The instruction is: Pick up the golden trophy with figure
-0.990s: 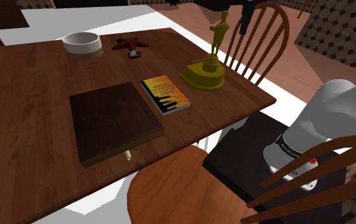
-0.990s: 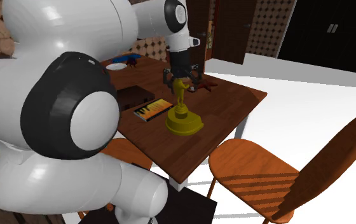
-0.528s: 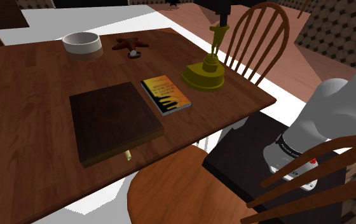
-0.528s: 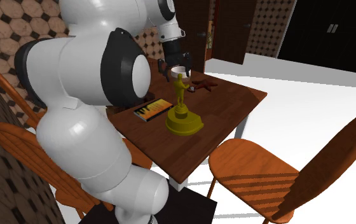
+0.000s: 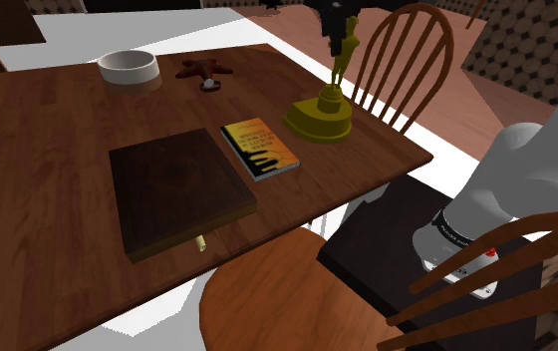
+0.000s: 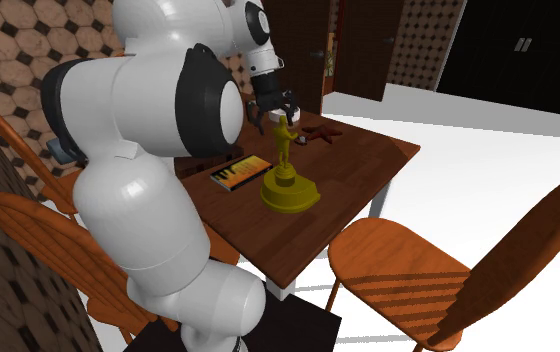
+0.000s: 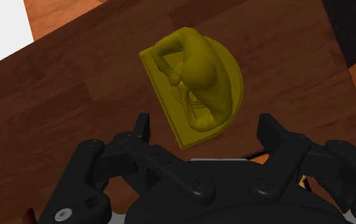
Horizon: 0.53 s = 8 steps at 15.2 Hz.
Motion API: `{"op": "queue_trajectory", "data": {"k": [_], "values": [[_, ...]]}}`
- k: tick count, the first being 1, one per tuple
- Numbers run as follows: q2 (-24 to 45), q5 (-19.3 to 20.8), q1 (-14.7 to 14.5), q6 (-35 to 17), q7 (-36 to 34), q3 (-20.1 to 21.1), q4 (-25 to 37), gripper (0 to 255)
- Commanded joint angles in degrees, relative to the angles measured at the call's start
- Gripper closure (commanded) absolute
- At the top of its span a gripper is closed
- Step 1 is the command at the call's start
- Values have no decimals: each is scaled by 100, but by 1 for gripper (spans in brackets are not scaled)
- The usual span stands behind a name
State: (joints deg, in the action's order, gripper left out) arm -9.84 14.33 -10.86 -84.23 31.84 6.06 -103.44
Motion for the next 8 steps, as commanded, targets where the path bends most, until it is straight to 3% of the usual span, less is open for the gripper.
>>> {"op": "queue_trajectory", "data": {"k": [1,2,3,8], "values": [[-35,-3,1,-129,-22,-7,-165,0],[-36,-4,1,-129,-22,-7,-165,0],[-37,-2,4,-129,-15,-11,-164,255],[-43,-3,3,-123,-17,-9,-165,255]]}}
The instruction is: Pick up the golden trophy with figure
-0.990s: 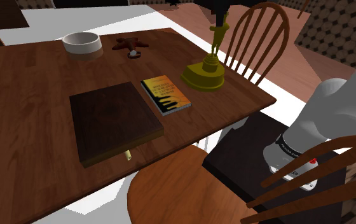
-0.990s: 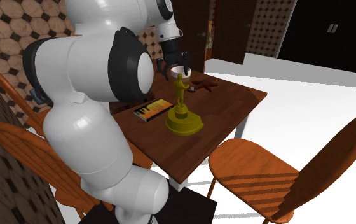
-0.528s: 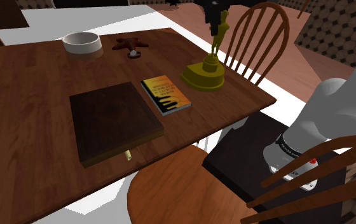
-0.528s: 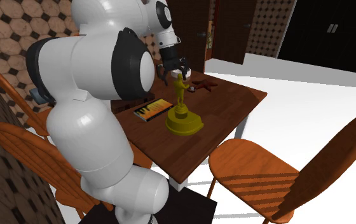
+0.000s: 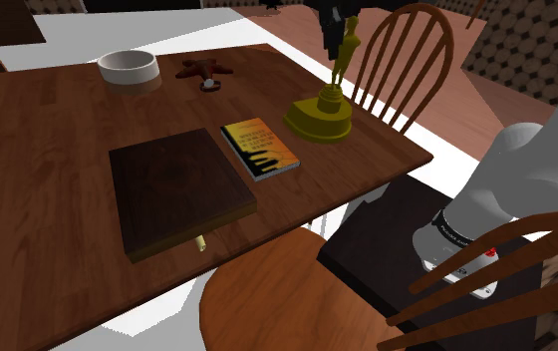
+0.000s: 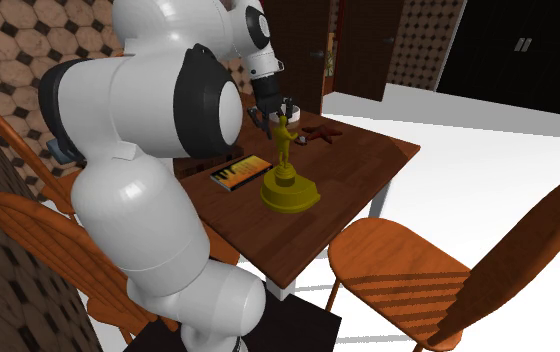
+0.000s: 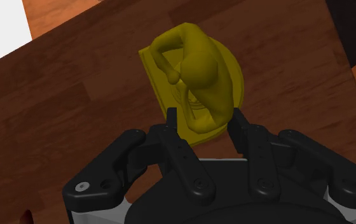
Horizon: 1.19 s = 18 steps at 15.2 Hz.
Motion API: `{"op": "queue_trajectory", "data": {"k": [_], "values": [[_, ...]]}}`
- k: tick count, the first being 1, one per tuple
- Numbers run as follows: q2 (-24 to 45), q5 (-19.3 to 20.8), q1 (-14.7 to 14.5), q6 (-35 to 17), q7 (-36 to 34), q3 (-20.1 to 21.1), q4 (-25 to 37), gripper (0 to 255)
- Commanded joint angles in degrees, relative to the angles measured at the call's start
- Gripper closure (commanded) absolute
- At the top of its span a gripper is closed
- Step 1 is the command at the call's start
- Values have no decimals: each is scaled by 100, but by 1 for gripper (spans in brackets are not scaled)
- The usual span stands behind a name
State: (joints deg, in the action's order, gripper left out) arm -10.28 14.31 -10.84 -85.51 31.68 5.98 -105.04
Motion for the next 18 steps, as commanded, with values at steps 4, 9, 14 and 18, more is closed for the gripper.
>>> {"op": "queue_trajectory", "data": {"k": [4,9,14,18], "values": [[9,-1,0,-1,-5,1,-5,255],[83,12,0,382,77,15,461,255],[194,37,-1,774,160,32,970,255],[310,65,-4,1097,227,49,1415,255]]}}
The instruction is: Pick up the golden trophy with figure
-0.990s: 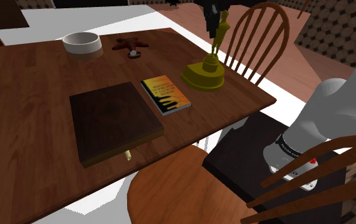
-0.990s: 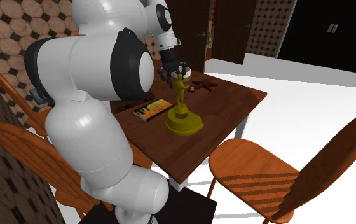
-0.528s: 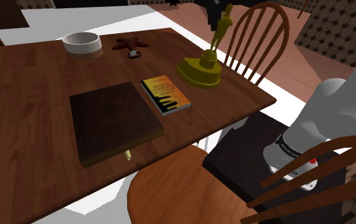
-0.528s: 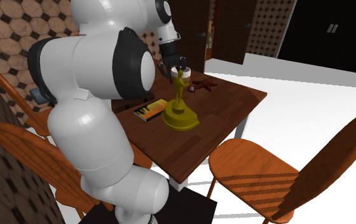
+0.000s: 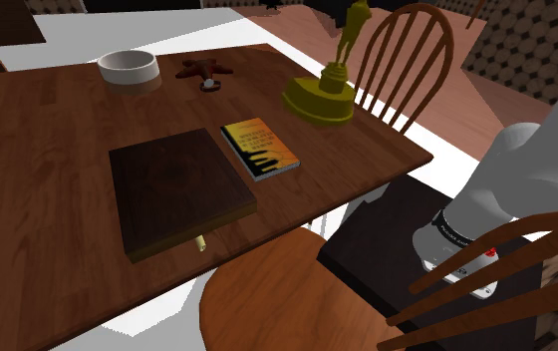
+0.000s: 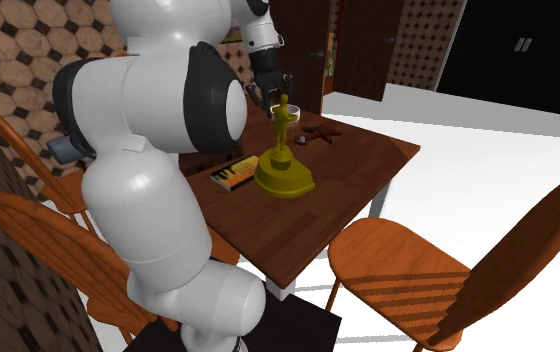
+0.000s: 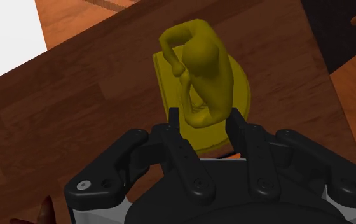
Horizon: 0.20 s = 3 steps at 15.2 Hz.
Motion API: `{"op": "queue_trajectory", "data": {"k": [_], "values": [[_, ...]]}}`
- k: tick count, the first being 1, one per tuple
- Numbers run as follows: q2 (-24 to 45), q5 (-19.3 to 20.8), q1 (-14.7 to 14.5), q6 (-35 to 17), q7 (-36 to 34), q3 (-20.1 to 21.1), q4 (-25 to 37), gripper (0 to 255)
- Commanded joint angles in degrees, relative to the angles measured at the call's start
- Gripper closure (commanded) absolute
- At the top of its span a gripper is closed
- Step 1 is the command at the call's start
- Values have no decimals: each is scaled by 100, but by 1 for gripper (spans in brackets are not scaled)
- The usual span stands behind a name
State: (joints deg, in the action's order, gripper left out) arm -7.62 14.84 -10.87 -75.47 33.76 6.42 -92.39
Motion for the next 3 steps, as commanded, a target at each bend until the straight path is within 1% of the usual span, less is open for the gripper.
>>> {"op": "queue_trajectory", "data": {"k": [1,3], "values": [[78,21,-1,175,36,10,267,255],[82,22,-2,188,38,10,285,255]]}}
